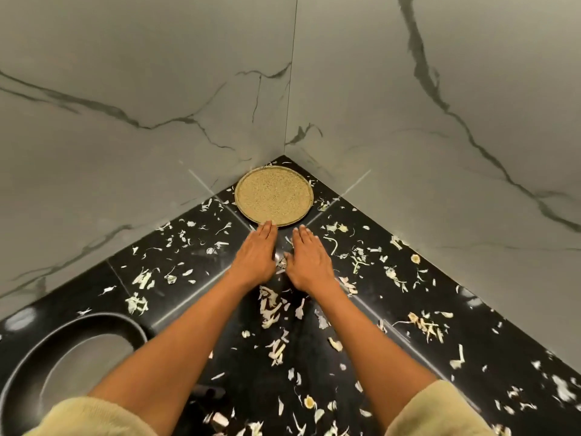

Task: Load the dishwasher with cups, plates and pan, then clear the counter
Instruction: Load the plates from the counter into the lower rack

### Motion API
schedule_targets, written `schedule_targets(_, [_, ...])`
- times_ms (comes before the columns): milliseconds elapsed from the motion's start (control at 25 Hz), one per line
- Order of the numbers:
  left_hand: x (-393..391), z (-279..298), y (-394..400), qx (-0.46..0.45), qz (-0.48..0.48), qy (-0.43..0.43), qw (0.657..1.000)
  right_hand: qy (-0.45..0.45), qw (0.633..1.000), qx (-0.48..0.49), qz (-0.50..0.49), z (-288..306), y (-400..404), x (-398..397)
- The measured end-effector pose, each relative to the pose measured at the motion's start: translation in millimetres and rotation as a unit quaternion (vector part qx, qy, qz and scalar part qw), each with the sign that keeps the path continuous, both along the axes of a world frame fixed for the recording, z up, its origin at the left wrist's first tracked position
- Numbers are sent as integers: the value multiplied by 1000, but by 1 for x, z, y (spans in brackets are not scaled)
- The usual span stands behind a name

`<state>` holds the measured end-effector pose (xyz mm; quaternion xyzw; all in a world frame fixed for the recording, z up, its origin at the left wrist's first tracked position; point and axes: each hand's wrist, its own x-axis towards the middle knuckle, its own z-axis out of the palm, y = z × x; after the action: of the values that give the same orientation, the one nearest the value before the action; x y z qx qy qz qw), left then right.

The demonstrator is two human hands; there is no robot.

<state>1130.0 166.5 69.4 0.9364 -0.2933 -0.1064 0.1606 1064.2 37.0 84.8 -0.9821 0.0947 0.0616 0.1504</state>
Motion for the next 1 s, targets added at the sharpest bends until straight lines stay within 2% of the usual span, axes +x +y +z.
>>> schedule_targets(80, [28, -8, -8, 10, 6, 0, 1000, 14, 999, 18, -25, -6, -10, 22])
schedule_targets(160, [49, -18, -15, 28, 13, 8, 1000, 23, 992, 91, -81, -9, -21, 45])
schedule_targets(240, [57, -29, -18, 50, 15, 19, 998, 14, 978, 151, -145, -17, -28, 68])
schedule_targets(320, [53, -38, -18, 34, 29, 28, 999, -19, 956, 201, -211, -29, -34, 89])
schedule_targets(400, [43, -45, -18, -5, 44, 32, 999, -51, 915, 263, -301, -25, -33, 102])
schedule_targets(480, [32, -50, -14, -24, 49, 41, 998, -78, 858, 338, -378, -17, -30, 109])
schedule_targets(560, [20, -51, -7, -45, 63, 57, 995, -94, 817, 382, -421, -14, -28, 112])
schedule_targets(640, [7, -47, -1, -77, 76, 73, 991, -124, 810, 387, -423, -14, -23, 112])
schedule_targets(800, [-5, -42, 15, -126, 69, 116, 983, -219, 821, 357, -388, -4, -7, 90])
schedule_targets(920, [-8, -35, 29, -138, 72, 153, 976, -291, 829, 346, -328, 7, 1, 63])
schedule_targets(1000, [-15, -19, 35, -184, 92, 134, 969, -350, 835, 321, -276, 15, 10, 47])
